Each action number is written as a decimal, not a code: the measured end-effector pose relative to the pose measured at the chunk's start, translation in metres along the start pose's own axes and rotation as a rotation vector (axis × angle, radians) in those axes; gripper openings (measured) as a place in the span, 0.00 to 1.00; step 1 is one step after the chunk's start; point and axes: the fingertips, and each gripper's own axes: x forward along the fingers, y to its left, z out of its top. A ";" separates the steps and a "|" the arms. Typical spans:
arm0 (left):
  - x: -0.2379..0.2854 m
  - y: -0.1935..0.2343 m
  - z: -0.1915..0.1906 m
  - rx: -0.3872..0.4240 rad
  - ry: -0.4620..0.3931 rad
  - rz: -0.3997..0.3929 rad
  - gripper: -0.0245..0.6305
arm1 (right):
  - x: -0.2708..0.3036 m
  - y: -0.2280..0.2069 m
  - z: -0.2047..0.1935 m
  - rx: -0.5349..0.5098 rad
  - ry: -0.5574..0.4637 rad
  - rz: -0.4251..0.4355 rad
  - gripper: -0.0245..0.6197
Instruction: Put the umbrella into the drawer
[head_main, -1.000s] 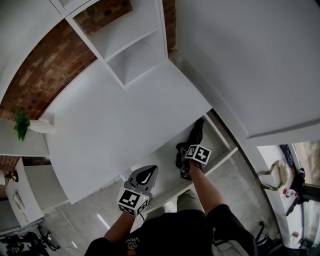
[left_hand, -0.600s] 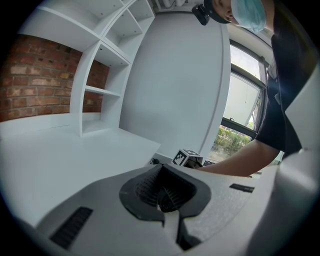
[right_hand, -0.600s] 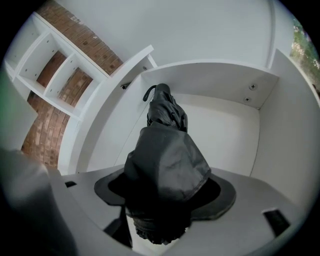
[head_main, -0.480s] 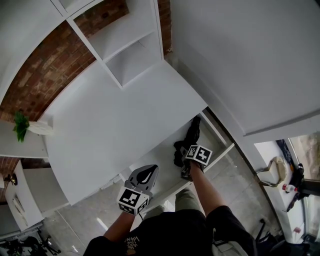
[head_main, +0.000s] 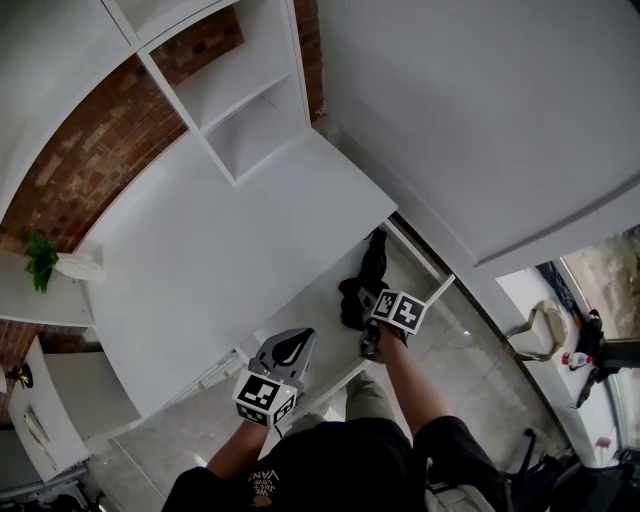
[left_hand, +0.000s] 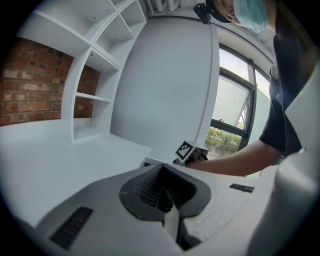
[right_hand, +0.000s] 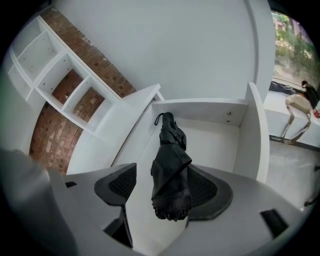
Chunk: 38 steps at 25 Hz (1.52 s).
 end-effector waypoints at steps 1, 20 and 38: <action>-0.003 -0.002 0.001 0.004 -0.004 -0.004 0.05 | -0.007 0.003 0.001 -0.001 -0.015 0.008 0.51; -0.071 -0.031 0.012 0.086 -0.095 -0.099 0.05 | -0.185 0.064 -0.012 -0.306 -0.489 -0.029 0.04; -0.167 -0.050 -0.012 0.131 -0.141 -0.158 0.05 | -0.301 0.111 -0.118 -0.419 -0.691 -0.037 0.04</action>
